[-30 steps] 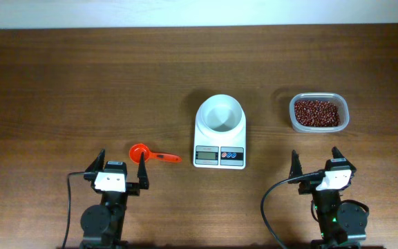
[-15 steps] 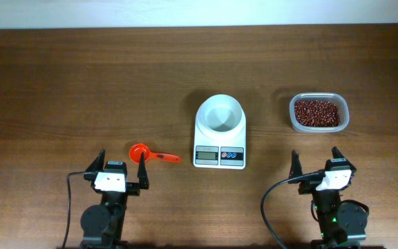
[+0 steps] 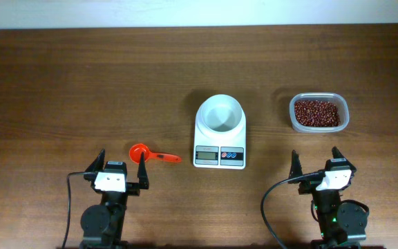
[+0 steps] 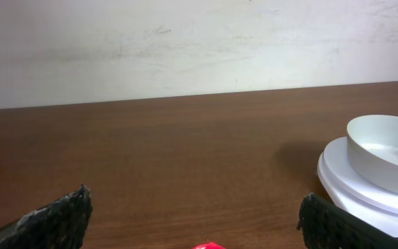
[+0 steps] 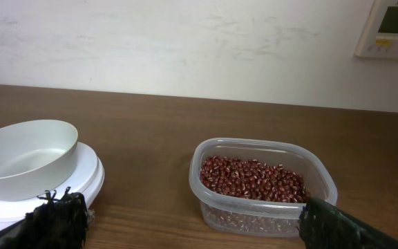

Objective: Scoop and weigh 50g on scale

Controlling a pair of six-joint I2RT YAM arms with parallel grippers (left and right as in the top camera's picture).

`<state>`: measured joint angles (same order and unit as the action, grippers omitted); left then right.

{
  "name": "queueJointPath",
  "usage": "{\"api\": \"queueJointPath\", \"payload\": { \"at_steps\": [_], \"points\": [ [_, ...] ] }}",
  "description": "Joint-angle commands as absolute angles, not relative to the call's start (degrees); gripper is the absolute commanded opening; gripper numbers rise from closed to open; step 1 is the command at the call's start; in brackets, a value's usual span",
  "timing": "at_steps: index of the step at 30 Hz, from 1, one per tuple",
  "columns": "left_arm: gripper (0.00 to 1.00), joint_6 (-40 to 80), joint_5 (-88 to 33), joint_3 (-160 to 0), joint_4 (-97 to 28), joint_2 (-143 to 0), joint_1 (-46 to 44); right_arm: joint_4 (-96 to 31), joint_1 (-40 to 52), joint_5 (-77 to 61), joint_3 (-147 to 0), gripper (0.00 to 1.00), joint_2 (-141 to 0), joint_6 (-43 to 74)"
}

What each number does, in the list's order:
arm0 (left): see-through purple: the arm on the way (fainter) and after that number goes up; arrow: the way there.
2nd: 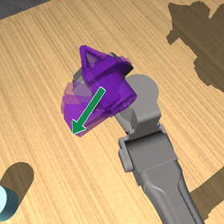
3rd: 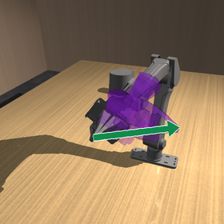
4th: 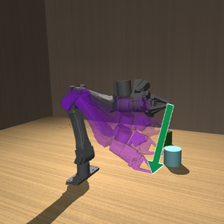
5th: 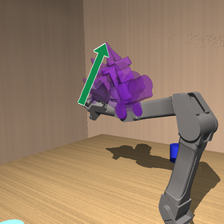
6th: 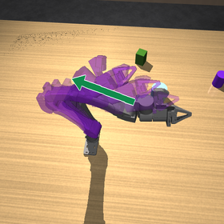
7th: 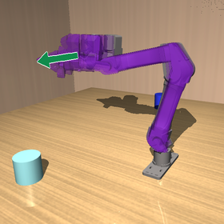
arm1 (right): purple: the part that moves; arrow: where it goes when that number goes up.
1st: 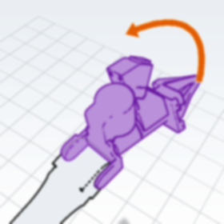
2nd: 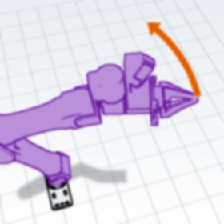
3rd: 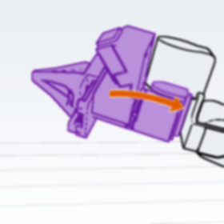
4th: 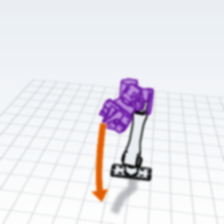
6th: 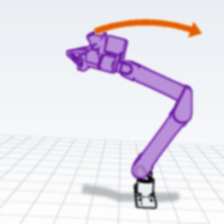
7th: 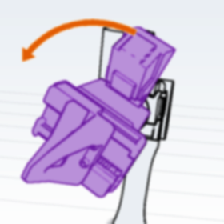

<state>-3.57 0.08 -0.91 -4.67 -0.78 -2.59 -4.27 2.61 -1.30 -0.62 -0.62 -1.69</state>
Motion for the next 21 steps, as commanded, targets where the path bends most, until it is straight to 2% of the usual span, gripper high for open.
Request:
{"api": "queueJointPath", "payload": {
  "at_steps": [1, 14, 21],
  "points": [
    [0.99, -3.01, 0.69, -0.51, -4.73, -0.36, -2.35, -4.58, 3.03, -0.82, -0.32, 0.99, -0.4, -1.28],
    [0.99, -3.01, 0.43, -0.51, -4.62, -0.36, -2.35, -4.58, 3.03, -0.82, -0.32, 0.99, -0.4, -1.28],
    [0.99, -2.98, -4.97, -0.54, -3.49, -0.36, -2.35, -4.58, 3.03, -0.8, -0.32, 0.99, -0.4, -1.28]
  ]
}}
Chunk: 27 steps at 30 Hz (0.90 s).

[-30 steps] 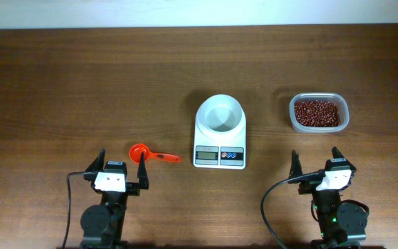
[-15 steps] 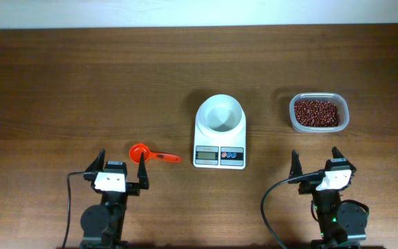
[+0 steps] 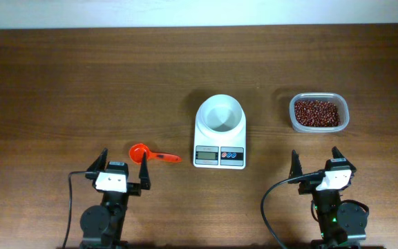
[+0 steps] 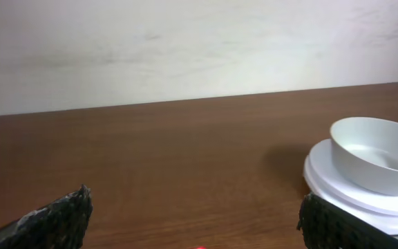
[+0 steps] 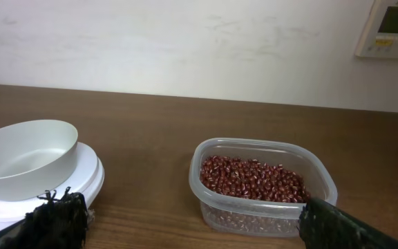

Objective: Scoop and weigh 50g on scale

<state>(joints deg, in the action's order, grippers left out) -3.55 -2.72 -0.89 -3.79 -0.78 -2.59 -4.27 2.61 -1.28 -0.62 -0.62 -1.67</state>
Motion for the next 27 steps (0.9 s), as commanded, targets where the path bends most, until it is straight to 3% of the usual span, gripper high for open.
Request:
{"api": "queueJointPath", "payload": {
  "at_steps": [1, 11, 18, 24, 27],
  "points": [
    [0.99, -2.98, -4.97, -0.54, -3.46, -0.36, -2.35, -4.56, 3.03, -0.82, -0.32, 0.99, -0.4, -1.28],
    [0.99, 0.49, -5.15, -4.47, -3.68, -1.04, -2.35, -4.56, 3.03, -0.82, -0.32, 0.99, -0.4, -1.28],
    [0.99, 0.47, -5.13, -18.26, -4.95, -18.76, -2.35, -4.58, 3.03, -0.8, -0.32, 0.99, -0.4, -1.28],
    [0.99, 0.47, -5.19, -44.25, -25.12, -43.11, -2.35, -4.56, 3.03, -0.82, -0.32, 0.99, -0.4, -1.26],
    [0.99, 0.47, -13.3, -56.36, -36.45, -51.94, -2.35, -4.58, 3.03, -0.82, -0.32, 0.99, -0.4, -1.28]
  ]
}}
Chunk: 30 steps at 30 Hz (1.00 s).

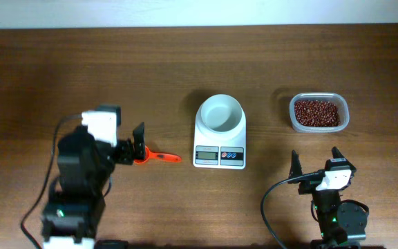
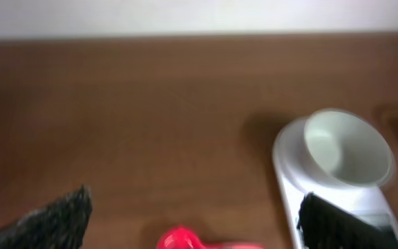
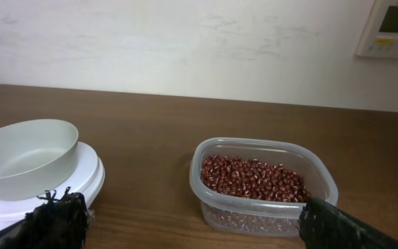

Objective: Scoop and weigh 50g on scale
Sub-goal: 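Lower the left gripper onto the red scoop handle and close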

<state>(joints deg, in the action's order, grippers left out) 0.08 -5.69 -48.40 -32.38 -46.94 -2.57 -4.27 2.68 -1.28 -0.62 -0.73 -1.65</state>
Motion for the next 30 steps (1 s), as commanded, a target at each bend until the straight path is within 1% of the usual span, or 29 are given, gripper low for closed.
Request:
{"api": "queueJointPath", "payload": {
  "at_steps": [1, 7, 10, 12, 13, 16, 17, 18, 20, 23, 26, 28, 30],
  "points": [
    [0.99, 0.47, -15.46, -57.21, -37.45, -52.93, -2.35, -4.58, 3.03, -0.82, -0.32, 0.99, -0.4, -1.26],
    [0.99, 0.47, -28.75, -57.36, -41.71, -59.35, -2.35, -4.58, 3.03, -0.8, -0.32, 0.99, -0.4, -1.28],
    [0.99, 0.45, -29.69, -57.36, -41.67, -61.58, -2.35, -4.58, 3.03, -0.82, -0.32, 0.99, -0.4, -1.28],
    [0.99, 2.24, -26.7, -57.36, -41.69, -63.11, -2.35, -4.58, 3.03, -0.8, -0.32, 0.99, -0.4, -1.28],
    [0.99, 7.4, -22.63, -57.36, -42.24, -63.79, -2.35, -4.58, 3.03, -0.8, -0.32, 0.99, -0.4, -1.28],
    [0.99, 32.8, -4.54, -57.36, -49.01, -66.5, -2.35, -4.58, 3.03, -0.82, -0.32, 0.99, -0.4, -1.28],
    [0.99, 39.03, -2.02, -57.36, -51.31, -67.72, -2.35, -4.58, 3.03, -0.8, -0.32, 0.99, -0.4, -1.28],
    [0.99, 42.76, -1.52, -57.3, -52.51, -68.95, -2.35, -4.58, 3.03, -0.82, -0.32, 0.99, -0.4, -1.28],
    [1.0, 46.61, -1.45, -57.1, -52.77, -71.68, -2.35, -4.58, 3.03, -0.82, -0.32, 0.99, -0.4, -1.28],
    [0.9, 54.39, -1.48, -57.06, -52.88, -77.97, -2.35, -4.56, 3.03, -0.8, -0.32, 0.99, -0.4, -1.28],
    [0.88, 59.53, -0.47, -57.04, -53.23, -83.7, -2.35, -4.58, 3.03, -0.8, -0.32, 0.99, -0.4, -1.28],
    [0.83, 63.22, 1.32, -57.04, -53.25, -86.98, -2.35, -4.58, 3.03, -0.8, -0.32, 0.99, -0.4, -1.28],
    [0.74, 66.48, 2.31, -57.04, -53.23, -89.25, -2.35, -4.56, 3.03, -0.8, -0.32, 0.99, -0.4, -1.28]
  ]
}}
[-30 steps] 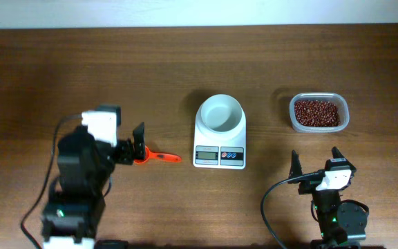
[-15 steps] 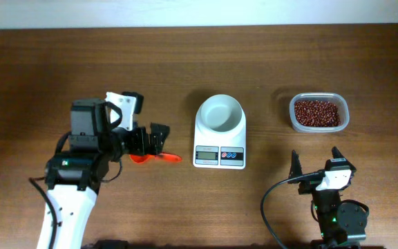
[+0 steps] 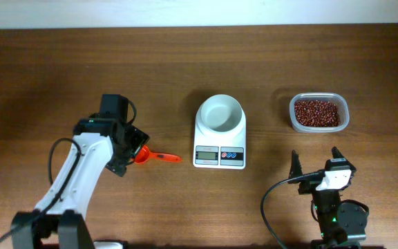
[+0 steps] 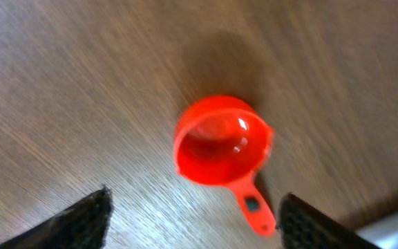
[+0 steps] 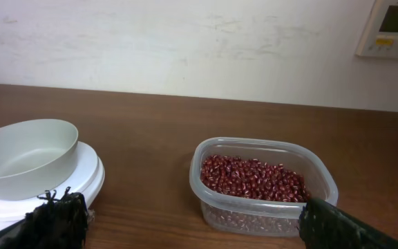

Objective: Scoop and weigh 50g on scale
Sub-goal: 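Lower the left gripper onto the red scoop handle and close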

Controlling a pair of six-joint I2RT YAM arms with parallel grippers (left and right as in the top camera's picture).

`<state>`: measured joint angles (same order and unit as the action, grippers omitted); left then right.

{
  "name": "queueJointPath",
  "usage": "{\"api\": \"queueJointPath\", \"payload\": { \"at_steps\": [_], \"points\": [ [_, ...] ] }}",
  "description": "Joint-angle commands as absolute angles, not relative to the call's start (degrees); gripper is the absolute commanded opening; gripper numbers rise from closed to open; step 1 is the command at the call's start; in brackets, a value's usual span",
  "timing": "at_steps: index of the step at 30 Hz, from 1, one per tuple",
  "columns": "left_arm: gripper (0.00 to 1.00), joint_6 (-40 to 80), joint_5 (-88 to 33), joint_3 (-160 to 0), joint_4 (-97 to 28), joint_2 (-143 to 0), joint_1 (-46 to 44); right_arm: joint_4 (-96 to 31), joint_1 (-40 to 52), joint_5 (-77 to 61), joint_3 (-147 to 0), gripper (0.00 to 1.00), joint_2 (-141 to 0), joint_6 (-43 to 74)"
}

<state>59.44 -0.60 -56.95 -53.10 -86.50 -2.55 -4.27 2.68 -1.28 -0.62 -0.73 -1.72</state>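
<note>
A red scoop (image 3: 159, 157) lies empty on the table left of the white scale (image 3: 219, 142), bowl to the left and handle toward the scale. My left gripper (image 3: 133, 153) points down over the scoop's bowl (image 4: 221, 150), open, its fingers (image 4: 81, 218) wide on either side and not touching it. An empty white bowl (image 3: 220, 113) stands on the scale. A clear tub of red beans (image 3: 318, 113) sits at the right, also in the right wrist view (image 5: 261, 181). My right gripper (image 3: 316, 160) rests open near the front edge, holding nothing.
The scale's display and buttons (image 3: 219, 156) face the front edge. The scale with its bowl (image 5: 26, 155) is left of the bean tub in the right wrist view. A wall with a white panel (image 5: 391, 28) lies behind the table.
My left gripper was higher, with the scoop and scale both in its view. Now it points down close over the scoop's bowl, still open. The right arm and the scoop have not moved.
Both grippers rested open at the front edge, the scoop just ahead of the left one. The left wrist then turned slightly. Then the left arm stood raised beside the scoop, and now its open gripper hangs close above the scoop's bowl.
</note>
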Motion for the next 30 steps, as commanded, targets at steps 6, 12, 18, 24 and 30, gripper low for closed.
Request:
{"api": "queueJointPath", "payload": {
  "at_steps": [6, 12, 18, 24, 30],
  "points": [
    [0.65, 71.4, 4.93, -54.65, -49.08, -92.36, -2.35, -4.58, 3.03, -0.82, -0.32, 0.99, -0.4, -1.28],
    [0.52, 71.4, 3.29, -48.53, -39.33, -92.36, -2.61, -4.58, 3.03, -0.82, -0.32, 0.99, -0.4, -1.28],
    [0.41, 71.4, 1.67, -46.0, -35.64, -92.36, -2.61, -4.58, 3.03, -0.8, -0.32, 0.99, -0.4, -1.28],
    [0.32, 71.37, 1.06, -46.0, -34.3, -92.36, -2.63, -4.58, 3.03, -0.8, -0.32, 0.99, -0.4, -1.28],
    [0.27, 71.35, 1.1, -45.89, -34.33, -92.38, -2.63, -4.58, 3.03, -0.8, -0.32, 0.99, -0.4, -1.28]
  ]
}}
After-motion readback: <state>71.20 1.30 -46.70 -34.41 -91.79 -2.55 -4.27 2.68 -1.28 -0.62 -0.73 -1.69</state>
